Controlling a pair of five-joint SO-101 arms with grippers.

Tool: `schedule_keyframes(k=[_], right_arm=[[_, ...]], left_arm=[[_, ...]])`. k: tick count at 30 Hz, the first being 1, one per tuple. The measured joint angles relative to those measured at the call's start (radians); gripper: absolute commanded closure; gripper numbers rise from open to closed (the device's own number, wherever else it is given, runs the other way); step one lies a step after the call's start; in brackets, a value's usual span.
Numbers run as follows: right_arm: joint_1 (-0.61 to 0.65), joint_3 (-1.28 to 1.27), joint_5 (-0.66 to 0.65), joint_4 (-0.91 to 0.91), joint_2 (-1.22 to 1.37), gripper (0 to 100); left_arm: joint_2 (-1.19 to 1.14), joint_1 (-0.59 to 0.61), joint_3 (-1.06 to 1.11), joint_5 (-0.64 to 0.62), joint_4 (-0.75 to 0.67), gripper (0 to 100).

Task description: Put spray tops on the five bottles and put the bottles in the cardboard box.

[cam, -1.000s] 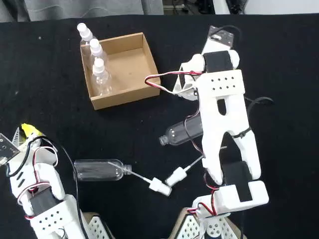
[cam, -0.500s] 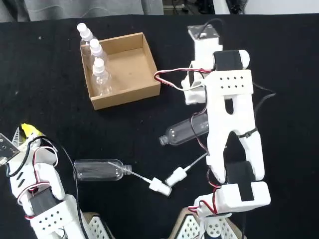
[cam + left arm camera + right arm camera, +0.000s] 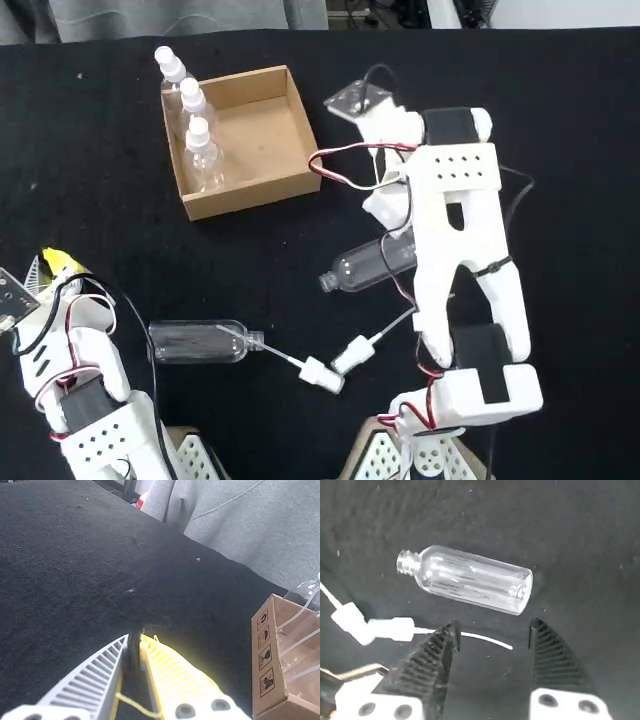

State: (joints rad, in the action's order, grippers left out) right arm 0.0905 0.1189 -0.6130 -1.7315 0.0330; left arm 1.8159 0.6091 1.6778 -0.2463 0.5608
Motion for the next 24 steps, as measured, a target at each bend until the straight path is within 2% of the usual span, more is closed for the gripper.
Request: schedule_keyframes(k=[10,24], right_arm=[[0.0,0.0,-0.167,0.0,0.0,80.2],[0.0,-0.075,-0.27,0.0,0.0,80.2]], left_arm=[[0.0,0.0,0.0,0.0,0.0,97],[0.0,0.0,0.0,0.0,0.0,97]])
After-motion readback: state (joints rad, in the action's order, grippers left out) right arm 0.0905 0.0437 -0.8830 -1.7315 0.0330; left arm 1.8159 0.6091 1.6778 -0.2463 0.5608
